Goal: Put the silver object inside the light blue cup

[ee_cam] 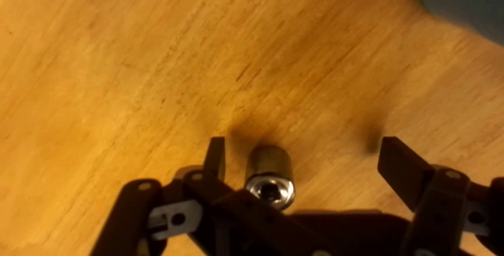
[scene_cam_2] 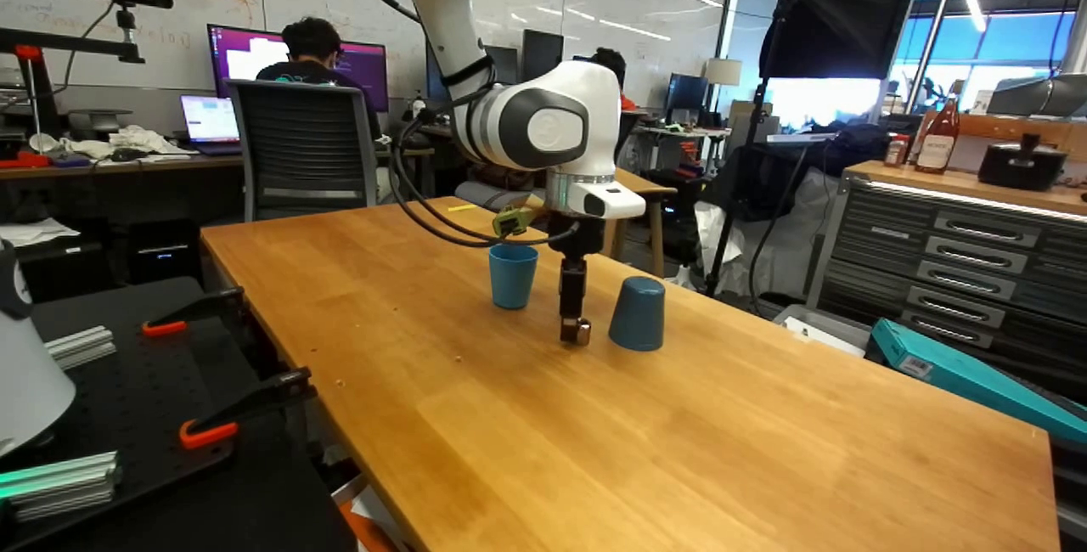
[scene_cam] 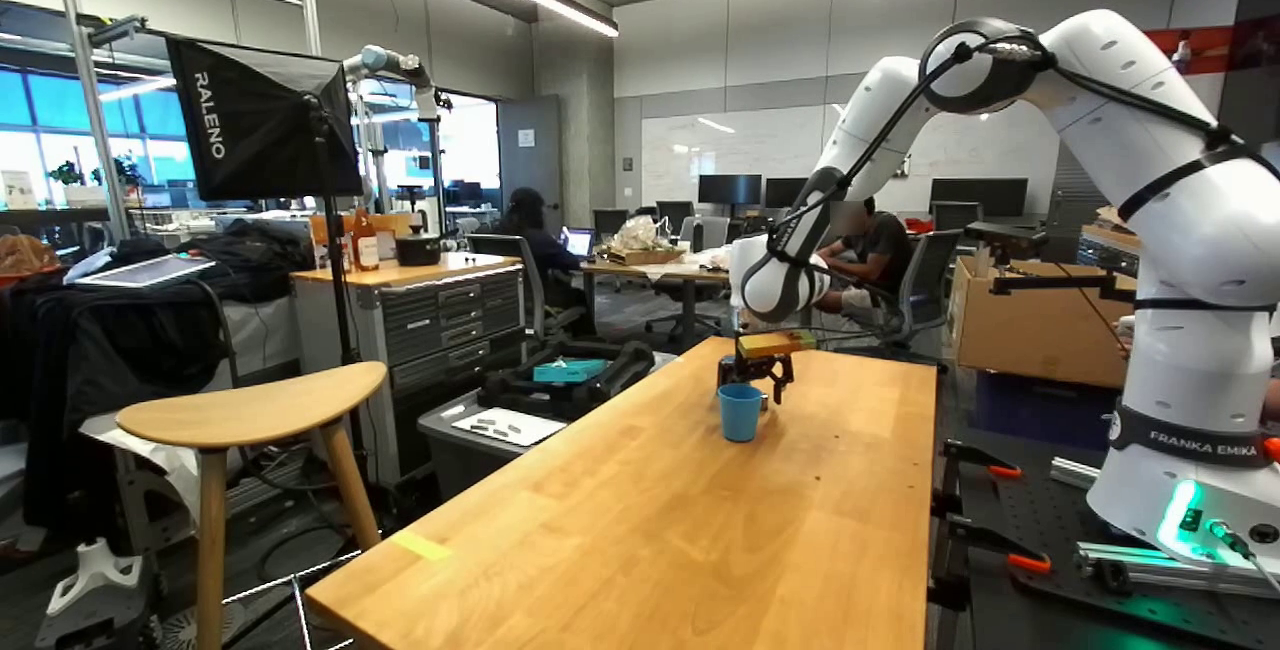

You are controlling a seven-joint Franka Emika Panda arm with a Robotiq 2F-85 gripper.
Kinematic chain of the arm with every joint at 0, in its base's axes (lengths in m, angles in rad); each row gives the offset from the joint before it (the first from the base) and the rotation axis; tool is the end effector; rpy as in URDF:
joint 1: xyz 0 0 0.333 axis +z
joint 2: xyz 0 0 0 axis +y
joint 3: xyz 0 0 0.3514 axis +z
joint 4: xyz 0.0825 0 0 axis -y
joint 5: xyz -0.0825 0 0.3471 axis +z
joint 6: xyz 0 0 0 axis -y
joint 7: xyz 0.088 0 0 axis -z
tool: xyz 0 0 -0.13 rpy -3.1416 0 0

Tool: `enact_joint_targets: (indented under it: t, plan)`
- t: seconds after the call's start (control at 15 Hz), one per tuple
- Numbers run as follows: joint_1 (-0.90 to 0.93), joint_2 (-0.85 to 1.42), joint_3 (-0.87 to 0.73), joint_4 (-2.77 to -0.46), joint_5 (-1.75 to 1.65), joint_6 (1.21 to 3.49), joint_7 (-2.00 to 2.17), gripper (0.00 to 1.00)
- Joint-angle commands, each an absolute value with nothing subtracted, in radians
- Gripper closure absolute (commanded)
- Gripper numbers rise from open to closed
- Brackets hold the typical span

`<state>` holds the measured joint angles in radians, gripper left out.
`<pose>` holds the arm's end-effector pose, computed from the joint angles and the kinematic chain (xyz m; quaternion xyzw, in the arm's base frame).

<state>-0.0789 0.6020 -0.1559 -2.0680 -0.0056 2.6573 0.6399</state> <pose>0.5700 -0.1341 0.1770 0.9115 -0.4087 0.0062 0.0450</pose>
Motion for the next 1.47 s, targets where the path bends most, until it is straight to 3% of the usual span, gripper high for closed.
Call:
enact_joint_targets:
  t: [0.0, 0.13, 0.73, 0.8, 1.4]
  plan:
    - [-0.091, 0.627, -0.182, -1.997, 0.061, 2.604, 0.587, 0.0]
    - [-0.095, 0.635, -0.189, -1.995, 0.064, 2.621, 0.567, 0.27]
    - [-0.182, 0.619, -0.13, -1.972, 0.24, 2.497, 0.429, 0.93]
    - [-0.183, 0.588, -0.125, -1.984, 0.251, 2.482, 0.409, 0.89]
    - [-0.126, 0.348, -0.001, -2.085, 0.331, 2.471, 0.256, 0.89]
